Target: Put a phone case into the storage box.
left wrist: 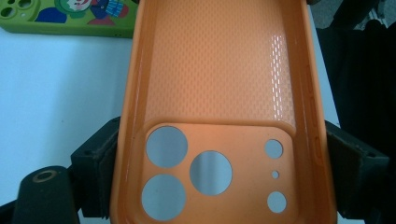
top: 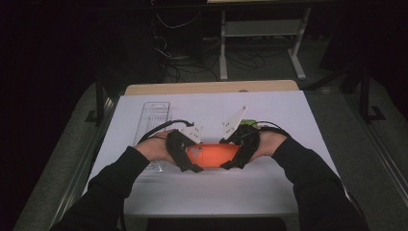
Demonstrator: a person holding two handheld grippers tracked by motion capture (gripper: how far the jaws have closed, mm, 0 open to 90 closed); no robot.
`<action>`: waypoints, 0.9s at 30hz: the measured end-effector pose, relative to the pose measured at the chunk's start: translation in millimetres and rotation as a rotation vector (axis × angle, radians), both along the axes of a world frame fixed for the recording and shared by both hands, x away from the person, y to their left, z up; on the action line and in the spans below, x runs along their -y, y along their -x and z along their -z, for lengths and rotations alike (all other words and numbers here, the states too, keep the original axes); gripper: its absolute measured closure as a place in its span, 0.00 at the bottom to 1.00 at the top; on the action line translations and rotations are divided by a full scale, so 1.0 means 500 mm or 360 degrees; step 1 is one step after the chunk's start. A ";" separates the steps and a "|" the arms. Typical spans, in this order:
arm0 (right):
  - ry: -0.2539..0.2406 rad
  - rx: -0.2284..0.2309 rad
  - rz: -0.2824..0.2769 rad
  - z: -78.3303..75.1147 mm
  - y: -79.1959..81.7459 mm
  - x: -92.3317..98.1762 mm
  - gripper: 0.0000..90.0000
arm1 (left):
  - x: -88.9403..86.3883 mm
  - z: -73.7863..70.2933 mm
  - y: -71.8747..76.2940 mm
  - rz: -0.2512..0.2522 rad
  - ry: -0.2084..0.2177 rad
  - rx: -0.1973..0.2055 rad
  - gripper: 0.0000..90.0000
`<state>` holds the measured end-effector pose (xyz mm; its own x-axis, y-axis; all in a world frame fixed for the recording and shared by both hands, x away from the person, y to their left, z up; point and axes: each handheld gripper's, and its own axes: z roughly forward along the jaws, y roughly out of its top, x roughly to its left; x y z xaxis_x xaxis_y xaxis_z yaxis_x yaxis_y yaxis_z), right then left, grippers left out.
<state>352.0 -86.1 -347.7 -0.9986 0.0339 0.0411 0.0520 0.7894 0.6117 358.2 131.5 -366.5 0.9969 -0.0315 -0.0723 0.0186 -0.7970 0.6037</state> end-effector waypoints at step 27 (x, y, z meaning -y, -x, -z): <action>-0.0147 0.0071 0.0142 0.013 -0.008 0.032 0.00 | 0.000 0.010 0.019 -0.0196 -0.0052 0.0032 0.18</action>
<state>356.2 -102.2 -354.0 -0.9927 0.1209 0.0041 0.0909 0.7229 0.6850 348.8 131.7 -371.4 0.9943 0.0932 -0.0511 0.1055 -0.8085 0.5789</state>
